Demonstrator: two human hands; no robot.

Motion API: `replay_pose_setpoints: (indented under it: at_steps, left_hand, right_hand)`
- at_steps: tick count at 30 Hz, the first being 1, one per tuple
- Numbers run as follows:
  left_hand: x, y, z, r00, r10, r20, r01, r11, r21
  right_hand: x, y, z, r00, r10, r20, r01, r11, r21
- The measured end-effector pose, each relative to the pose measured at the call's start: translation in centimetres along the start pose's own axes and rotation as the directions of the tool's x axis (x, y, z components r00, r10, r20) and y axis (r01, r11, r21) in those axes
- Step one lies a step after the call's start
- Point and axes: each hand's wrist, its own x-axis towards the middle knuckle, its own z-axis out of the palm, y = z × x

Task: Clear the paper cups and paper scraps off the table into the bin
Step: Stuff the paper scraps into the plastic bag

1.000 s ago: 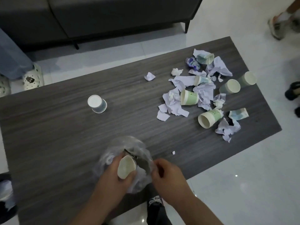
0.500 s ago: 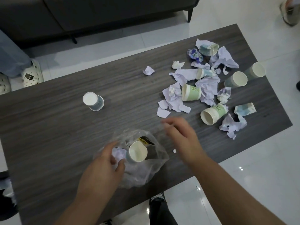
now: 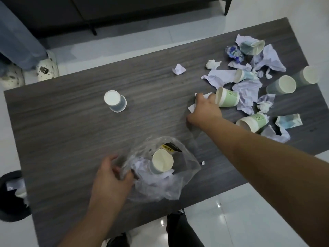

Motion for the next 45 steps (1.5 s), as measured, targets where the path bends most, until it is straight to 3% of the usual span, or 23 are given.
replay_pose_setpoints:
  at_steps: [3, 8, 10, 12, 14, 16, 18, 21, 24, 28, 31, 33, 36, 38, 40, 43, 45]
  left_hand:
    - [-0.4, -0.6, 0.0, 1.0, -0.015, 0.025, 0.018, 0.989, -0.143]
    - [-0.6, 0.1, -0.8, 0.994, -0.023, 0.11, 0.053, 0.959, -0.278]
    - [-0.6, 0.3, -1.2, 0.994, -0.006, 0.11, 0.035, 0.964, -0.265]
    - [-0.8, 0.3, -1.5, 0.993, 0.025, 0.116, 0.007, 0.963, -0.27]
    - [-1.0, 0.3, -1.6, 0.991, 0.043, 0.124, -0.006, 0.957, -0.29]
    - [-1.2, 0.4, -1.8, 0.989, 0.049, 0.14, -0.002, 0.948, -0.319]
    - [-1.7, 0.7, -2.1, 0.985, 0.07, 0.158, -0.013, 0.942, -0.336]
    - [-2.3, 1.4, -3.0, 0.974, 0.143, 0.177, -0.079, 0.941, -0.329]
    - [-2.7, 1.6, -3.5, 0.968, 0.184, 0.173, -0.132, 0.952, -0.277]
    - [-3.9, 1.4, -3.2, 0.931, 0.284, 0.231, -0.269, 0.958, -0.096]
    - [-5.1, 0.9, -2.8, 0.903, 0.335, 0.271, -0.32, 0.942, -0.098]
    - [-5.3, 0.7, -2.7, 0.942, 0.273, 0.196, -0.238, 0.954, -0.183]
    - [-4.8, 0.3, -3.0, 0.991, 0.085, 0.1, -0.045, 0.936, -0.348]
    - [-4.5, -0.2, -3.2, 0.994, 0.057, 0.098, -0.018, 0.933, -0.361]
    - [-4.4, -0.7, -3.3, 0.993, 0.07, 0.098, -0.033, 0.943, -0.332]
    - [-4.4, -1.3, -3.2, 0.991, 0.078, 0.107, -0.04, 0.945, -0.325]
    - [-4.5, -1.5, -3.0, 0.991, 0.081, 0.11, -0.043, 0.947, -0.318]
  right_hand:
    - [-1.4, 0.6, 1.9, 0.994, -0.011, -0.106, 0.019, 0.997, 0.078]
    - [-4.3, 1.3, 2.0, 0.997, 0.046, -0.062, -0.024, 0.948, 0.316]
    - [-6.8, 0.5, 0.3, 0.991, 0.067, -0.116, 0.003, 0.854, 0.521]
    - [-10.8, -1.1, -2.4, 0.982, 0.057, -0.183, 0.094, 0.689, 0.719]
    - [-15.4, -2.9, -4.7, 0.981, -0.057, -0.183, 0.184, 0.543, 0.82]
    - [-19.0, -4.5, -4.9, 0.961, -0.259, -0.099, 0.212, 0.456, 0.864]
    - [-21.1, -5.6, -3.2, 0.921, -0.379, 0.091, 0.128, 0.513, 0.849]
    - [-21.3, -6.4, 0.4, 0.857, -0.328, 0.399, -0.009, 0.763, 0.646]
    - [-20.7, -7.0, 3.5, 0.854, -0.211, 0.475, -0.041, 0.884, 0.465]
    - [-20.9, -8.7, 5.5, 0.935, -0.14, 0.326, 0.023, 0.941, 0.337]
    - [-21.1, -9.0, 5.8, 0.949, -0.093, 0.303, -0.002, 0.954, 0.301]
    - [-21.6, -8.9, 4.7, 0.946, -0.099, 0.308, -0.024, 0.928, 0.373]
    - [-23.0, -7.8, 2.3, 0.94, -0.238, 0.245, 0.161, 0.941, 0.299]
    - [-24.0, -6.6, 0.3, 0.927, -0.327, 0.186, 0.277, 0.928, 0.251]
    - [-24.3, -5.3, -1.3, 0.941, -0.338, 0.021, 0.312, 0.889, 0.335]
    - [-21.4, -2.5, -2.1, 0.963, -0.01, -0.27, 0.166, 0.81, 0.563]
    - [-17.9, -0.4, -1.4, 0.941, 0.225, -0.254, -0.013, 0.772, 0.635]
